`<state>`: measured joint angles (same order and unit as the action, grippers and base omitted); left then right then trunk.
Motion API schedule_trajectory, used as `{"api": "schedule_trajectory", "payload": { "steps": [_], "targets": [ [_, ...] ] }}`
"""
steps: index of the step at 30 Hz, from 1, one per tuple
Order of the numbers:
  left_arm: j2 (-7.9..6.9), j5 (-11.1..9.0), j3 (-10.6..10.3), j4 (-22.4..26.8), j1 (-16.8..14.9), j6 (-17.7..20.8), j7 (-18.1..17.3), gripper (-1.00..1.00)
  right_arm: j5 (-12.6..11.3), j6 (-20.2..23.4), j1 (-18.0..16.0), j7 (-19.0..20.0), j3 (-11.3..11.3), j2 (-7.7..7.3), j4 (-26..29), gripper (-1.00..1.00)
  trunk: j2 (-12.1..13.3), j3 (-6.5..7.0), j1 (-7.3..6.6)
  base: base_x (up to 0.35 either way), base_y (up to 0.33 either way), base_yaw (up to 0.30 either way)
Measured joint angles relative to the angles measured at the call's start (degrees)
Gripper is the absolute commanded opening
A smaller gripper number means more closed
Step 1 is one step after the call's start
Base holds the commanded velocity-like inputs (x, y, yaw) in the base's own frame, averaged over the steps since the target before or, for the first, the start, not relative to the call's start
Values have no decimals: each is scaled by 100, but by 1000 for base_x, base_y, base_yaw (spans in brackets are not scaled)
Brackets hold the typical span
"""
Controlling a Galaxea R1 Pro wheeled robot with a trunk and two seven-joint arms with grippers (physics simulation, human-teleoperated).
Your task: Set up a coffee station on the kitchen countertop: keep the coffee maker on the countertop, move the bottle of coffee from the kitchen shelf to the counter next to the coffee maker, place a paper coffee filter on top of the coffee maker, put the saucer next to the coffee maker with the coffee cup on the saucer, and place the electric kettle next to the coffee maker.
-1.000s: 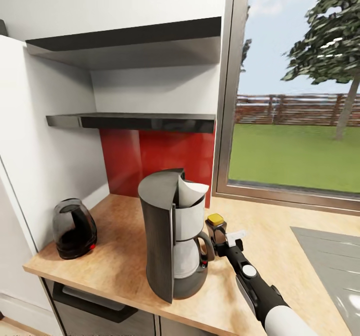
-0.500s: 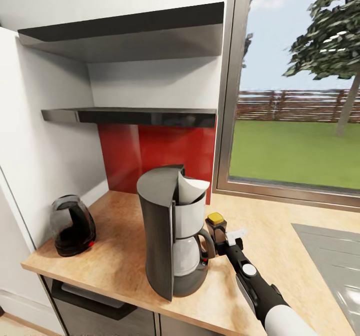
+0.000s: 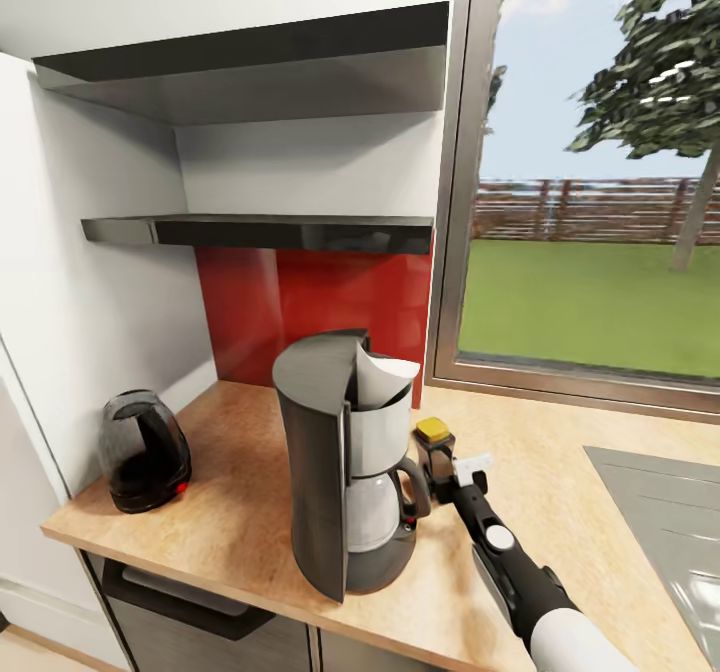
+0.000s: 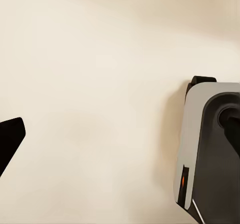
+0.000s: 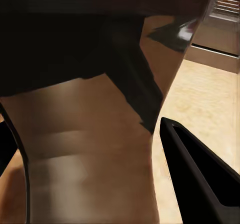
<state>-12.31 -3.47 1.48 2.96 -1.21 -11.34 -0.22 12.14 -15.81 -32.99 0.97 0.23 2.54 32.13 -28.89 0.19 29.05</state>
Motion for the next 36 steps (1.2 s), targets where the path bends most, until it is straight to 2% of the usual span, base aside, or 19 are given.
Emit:
{"api": "schedule_trajectory", "payload": {
  "steps": [11,16,19,21,36],
  "targets": [
    [0,0,1,0,0,-17,0,100,7,-129,-1,18,1,-35,-37,-100,0,0,1,40,-42,0],
    [0,0,1,0,0,-11,0,100,13,-262,2,71,5,-173,-59,-100,0,0,1,0,0,0],
    [0,3,-6,0,0,-10,0,100,26,-306,1,753,1,-265,-46,-100,0,0,1,0,0,0],
    [0,4,-7,0,0,-5,-1,100,17,-314,3,977,-10,-303,-28,-100,0,0,1,0,0,0],
    [0,4,-7,0,0,10,-1,100,13,-441,2,1110,-15,-329,-14,-100,0,0,0,71,-41,0]
  ]
}}
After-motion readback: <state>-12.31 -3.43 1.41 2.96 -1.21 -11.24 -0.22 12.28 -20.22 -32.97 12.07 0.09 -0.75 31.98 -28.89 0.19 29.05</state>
